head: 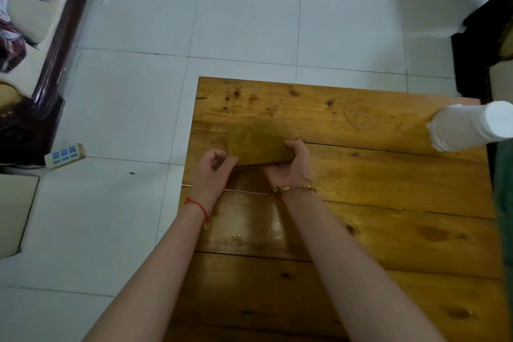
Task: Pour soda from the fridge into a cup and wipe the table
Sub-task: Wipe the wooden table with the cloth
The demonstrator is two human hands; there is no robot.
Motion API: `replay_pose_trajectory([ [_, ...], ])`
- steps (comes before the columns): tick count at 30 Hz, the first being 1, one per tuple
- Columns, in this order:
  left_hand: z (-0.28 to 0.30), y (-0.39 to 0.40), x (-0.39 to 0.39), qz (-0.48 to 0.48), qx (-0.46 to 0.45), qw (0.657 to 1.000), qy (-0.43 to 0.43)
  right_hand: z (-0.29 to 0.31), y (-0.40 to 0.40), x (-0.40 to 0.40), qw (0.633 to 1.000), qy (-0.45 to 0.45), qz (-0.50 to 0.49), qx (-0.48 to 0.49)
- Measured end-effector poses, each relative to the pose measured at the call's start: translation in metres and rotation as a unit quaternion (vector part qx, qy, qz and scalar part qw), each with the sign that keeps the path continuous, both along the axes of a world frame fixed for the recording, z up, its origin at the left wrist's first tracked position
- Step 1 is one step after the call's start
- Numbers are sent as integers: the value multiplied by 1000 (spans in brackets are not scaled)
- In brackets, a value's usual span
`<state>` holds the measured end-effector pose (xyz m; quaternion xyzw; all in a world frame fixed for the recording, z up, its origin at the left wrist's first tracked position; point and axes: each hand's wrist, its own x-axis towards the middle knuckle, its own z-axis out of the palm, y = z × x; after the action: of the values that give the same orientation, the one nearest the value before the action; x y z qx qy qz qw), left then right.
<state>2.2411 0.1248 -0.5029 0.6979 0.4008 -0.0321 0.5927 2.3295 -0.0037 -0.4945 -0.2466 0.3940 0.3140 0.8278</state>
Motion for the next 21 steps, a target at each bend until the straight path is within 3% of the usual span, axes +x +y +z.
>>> replay_pose_trajectory([
  [7, 11, -66, -51, -104, 121, 987, -29, 6, -70, -44, 999, -7, -32, -1],
  [11, 6, -94, -91, -209, 294, 933, -7, 19, -137, -63, 997, -61, 9, -38],
  [17, 9, -146, -149, -304, 386, 870, 45, 35, -240, -92, 975, -114, 21, -189],
  [21, 3, -184, -186, -335, 401, 850, 63, 46, -295, -128, 934, -159, 63, -315],
])
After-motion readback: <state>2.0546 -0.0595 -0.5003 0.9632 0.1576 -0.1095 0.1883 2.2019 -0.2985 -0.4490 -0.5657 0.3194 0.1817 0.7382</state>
